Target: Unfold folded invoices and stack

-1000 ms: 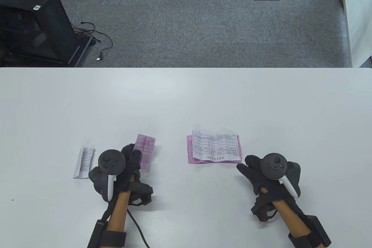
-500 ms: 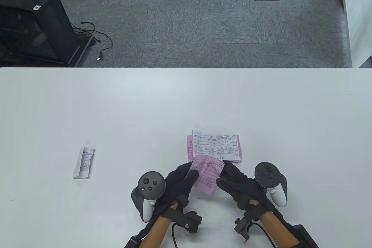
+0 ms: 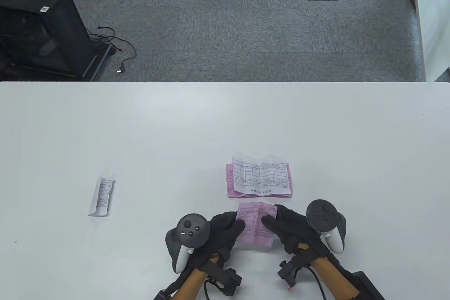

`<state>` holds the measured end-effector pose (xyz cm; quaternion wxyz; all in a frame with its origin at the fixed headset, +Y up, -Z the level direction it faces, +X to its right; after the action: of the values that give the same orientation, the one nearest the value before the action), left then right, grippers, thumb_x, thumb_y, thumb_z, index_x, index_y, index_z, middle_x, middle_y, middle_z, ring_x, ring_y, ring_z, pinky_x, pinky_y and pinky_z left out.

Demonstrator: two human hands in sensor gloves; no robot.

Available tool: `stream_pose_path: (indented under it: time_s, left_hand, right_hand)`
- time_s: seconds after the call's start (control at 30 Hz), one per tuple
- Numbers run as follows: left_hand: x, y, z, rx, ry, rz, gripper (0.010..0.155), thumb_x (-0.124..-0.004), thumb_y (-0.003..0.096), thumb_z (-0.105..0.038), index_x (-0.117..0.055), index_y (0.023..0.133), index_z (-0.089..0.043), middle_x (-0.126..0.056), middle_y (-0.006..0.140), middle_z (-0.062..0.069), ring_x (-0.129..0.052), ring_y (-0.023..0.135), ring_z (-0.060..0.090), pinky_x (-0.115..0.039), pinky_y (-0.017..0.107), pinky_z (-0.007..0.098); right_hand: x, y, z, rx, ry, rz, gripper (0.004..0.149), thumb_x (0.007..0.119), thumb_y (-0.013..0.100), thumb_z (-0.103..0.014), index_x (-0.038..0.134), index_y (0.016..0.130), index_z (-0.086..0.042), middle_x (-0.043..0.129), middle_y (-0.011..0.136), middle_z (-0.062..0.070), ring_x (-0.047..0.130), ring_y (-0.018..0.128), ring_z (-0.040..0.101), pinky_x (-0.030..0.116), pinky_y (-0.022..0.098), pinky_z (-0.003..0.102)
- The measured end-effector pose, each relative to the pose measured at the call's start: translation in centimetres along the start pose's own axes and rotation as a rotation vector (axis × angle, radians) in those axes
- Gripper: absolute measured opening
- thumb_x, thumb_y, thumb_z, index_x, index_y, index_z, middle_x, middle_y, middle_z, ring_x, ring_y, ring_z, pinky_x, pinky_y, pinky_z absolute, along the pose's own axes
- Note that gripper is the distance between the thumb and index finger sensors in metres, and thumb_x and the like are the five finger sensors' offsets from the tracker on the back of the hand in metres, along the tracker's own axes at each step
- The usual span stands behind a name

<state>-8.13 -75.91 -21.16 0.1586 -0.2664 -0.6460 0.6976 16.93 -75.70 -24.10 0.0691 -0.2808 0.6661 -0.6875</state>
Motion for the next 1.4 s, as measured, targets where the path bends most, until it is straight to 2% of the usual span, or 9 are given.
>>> stream_pose_path:
  time_s: [0.23,0.4,0.57,0.8,0.97,1.1,1.23,1.33,1.4]
  left_hand:
    - [0.3,-0.1,0.3,0.066,0.068,-0.051,0.040,-0.084,0.0517,-0.036,-0.085,0.089,-0.021,-0.095,0.078,0.012,-0.093,0.064,0.031,-0.081,0.049,0.046]
    - [0.7,0.3,1.1,0.106,0.173,-0.088,0.041,-0.087,0.0502,-0.034,-0.086,0.088,-0.018,-0.099,0.071,0.010,-0.096,0.056,0.028,-0.084,0.043,0.043]
    - [0.6,1.0,1.1,0.105,0.331,-0.113,0.044,-0.090,0.0483,-0.035,-0.086,0.088,-0.017,-0.102,0.065,0.008,-0.099,0.049,0.025,-0.086,0.037,0.040]
    - [-1.3,1.8,0.4,0.123,0.595,0.000,0.067,-0.092,0.0468,-0.038,-0.068,0.105,-0.015,-0.100,0.067,0.006,-0.098,0.050,0.024,-0.085,0.038,0.039]
    - [-2.4,2.0,-0.6,0.112,0.797,0.022,0.075,-0.093,0.0459,-0.041,-0.061,0.109,-0.015,-0.098,0.069,0.003,-0.097,0.050,0.021,-0.085,0.039,0.037]
    - [-3.2,1.9,-1.0,0.096,0.931,0.044,0.086,-0.088,0.0474,-0.048,-0.044,0.115,-0.018,-0.089,0.079,0.003,-0.091,0.061,0.024,-0.081,0.048,0.039]
    - [-3.4,1.6,-0.9,0.064,0.967,0.075,0.089,-0.084,0.0508,-0.049,-0.022,0.115,-0.041,-0.048,0.120,0.016,-0.062,0.100,0.041,-0.064,0.070,0.050]
    - [-3.5,1.8,-0.5,0.061,0.964,0.125,0.063,-0.080,0.0523,-0.048,-0.056,0.110,-0.045,-0.046,0.123,0.017,-0.053,0.106,0.046,-0.059,0.073,0.054]
    - [-3.3,1.8,-0.1,0.086,0.947,0.158,0.058,-0.076,0.0528,-0.050,-0.058,0.108,-0.046,-0.048,0.122,0.016,-0.051,0.106,0.046,-0.059,0.072,0.056]
  right_hand:
    - [-1.5,-0.1,0.1,0.011,-0.104,0.049,0.038,0.072,0.052,-0.039,0.077,0.081,-0.017,0.090,0.069,0.006,0.086,0.071,0.035,0.059,0.063,0.061]
    - [-3.4,-0.1,0.8,0.065,-0.333,0.142,0.038,0.073,0.051,-0.040,0.078,0.081,-0.017,0.091,0.069,0.006,0.086,0.071,0.035,0.059,0.063,0.060]
    - [-3.4,0.3,1.5,0.105,-0.437,0.155,0.037,0.075,0.050,-0.042,0.080,0.078,-0.017,0.092,0.065,0.005,0.088,0.068,0.034,0.061,0.063,0.059]
    - [-2.3,0.5,1.9,0.166,-0.721,0.119,0.037,0.076,0.050,-0.045,0.081,0.075,-0.019,0.092,0.061,0.004,0.089,0.064,0.032,0.062,0.063,0.058]
    - [-1.7,0.6,1.8,0.170,-0.793,0.110,0.037,0.076,0.050,-0.045,0.081,0.074,-0.019,0.093,0.060,0.004,0.090,0.062,0.032,0.062,0.062,0.057]
    - [-1.7,0.6,1.9,0.192,-0.819,0.104,0.037,0.076,0.050,-0.046,0.081,0.074,-0.019,0.093,0.060,0.004,0.089,0.062,0.032,0.062,0.062,0.057]
    - [-2.0,0.5,2.1,0.266,-0.910,0.073,0.045,0.075,0.049,-0.050,0.078,0.080,-0.016,0.091,0.065,0.006,0.087,0.065,0.035,0.060,0.063,0.059]
    - [-2.5,0.3,2.1,0.324,-1.000,0.031,0.053,0.074,0.049,-0.052,0.074,0.086,-0.015,0.089,0.071,0.009,0.084,0.070,0.037,0.057,0.064,0.061]
    - [-3.0,0.1,1.6,0.321,-1.033,0.068,0.056,0.073,0.049,-0.053,0.072,0.089,-0.014,0.087,0.074,0.010,0.082,0.073,0.039,0.055,0.065,0.062]
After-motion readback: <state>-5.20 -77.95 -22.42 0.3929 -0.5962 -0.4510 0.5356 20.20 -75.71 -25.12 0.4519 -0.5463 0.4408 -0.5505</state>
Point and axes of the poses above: the tracker on the back of each hand, its own z axis roughly to the little-finger side, its own y axis roughly from the wrist to the fingertips, x = y × z, the point moved 2 cm from there along y, roughly from the wrist to the fingertips
